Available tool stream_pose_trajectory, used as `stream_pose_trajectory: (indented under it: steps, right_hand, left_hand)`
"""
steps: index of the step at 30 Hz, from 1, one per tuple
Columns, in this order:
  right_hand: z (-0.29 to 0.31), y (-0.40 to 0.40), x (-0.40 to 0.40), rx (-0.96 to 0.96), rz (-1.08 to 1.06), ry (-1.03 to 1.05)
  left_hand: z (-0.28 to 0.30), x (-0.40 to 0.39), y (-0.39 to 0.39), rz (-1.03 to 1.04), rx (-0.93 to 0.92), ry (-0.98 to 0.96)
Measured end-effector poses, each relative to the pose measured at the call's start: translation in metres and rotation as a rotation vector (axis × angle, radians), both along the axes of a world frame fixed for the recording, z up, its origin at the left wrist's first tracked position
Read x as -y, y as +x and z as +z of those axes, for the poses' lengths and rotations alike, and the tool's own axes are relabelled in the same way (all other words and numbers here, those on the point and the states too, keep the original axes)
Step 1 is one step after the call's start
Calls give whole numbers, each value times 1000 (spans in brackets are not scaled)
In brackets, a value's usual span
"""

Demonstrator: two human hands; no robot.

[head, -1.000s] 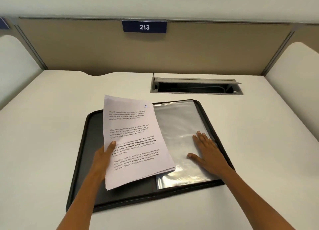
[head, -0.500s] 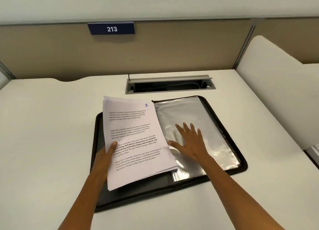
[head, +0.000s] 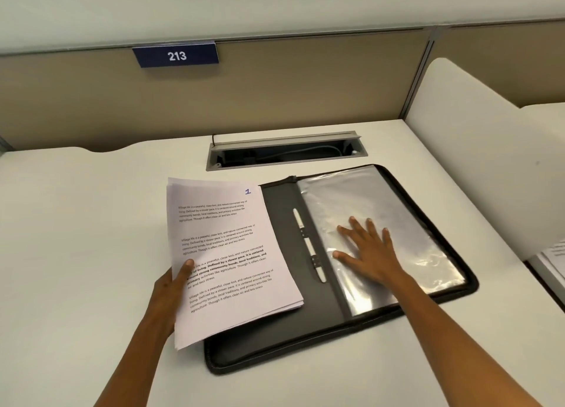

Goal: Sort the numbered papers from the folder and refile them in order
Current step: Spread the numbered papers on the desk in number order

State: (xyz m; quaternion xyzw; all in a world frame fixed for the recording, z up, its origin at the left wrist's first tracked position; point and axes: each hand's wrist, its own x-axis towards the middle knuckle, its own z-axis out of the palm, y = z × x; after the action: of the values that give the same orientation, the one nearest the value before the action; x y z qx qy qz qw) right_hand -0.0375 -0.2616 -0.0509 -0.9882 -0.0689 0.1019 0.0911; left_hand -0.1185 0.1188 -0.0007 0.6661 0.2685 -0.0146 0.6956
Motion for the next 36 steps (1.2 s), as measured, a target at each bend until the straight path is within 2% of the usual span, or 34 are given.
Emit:
stream_pose_trajectory:
  steps: [3,8,16,33,36]
  right_hand:
    - [16,12,9,-34,-111,-38]
    - [9,-6,-28,26,39,37]
    - [-2,-11,-17,88,-25,14]
    - [-9,-107,27,145,-35,-20]
    - [-6,-121,27,171,-113,48]
  left_hand:
    - [-1,8,0,2,11,-9]
    - [-2,25,0,-9,13,-44]
    - [-1,28,-10,-3,26,-74]
    - [-6,13,-44,3,-1,-89]
    - [-7,9,-52,14,-5,-86]
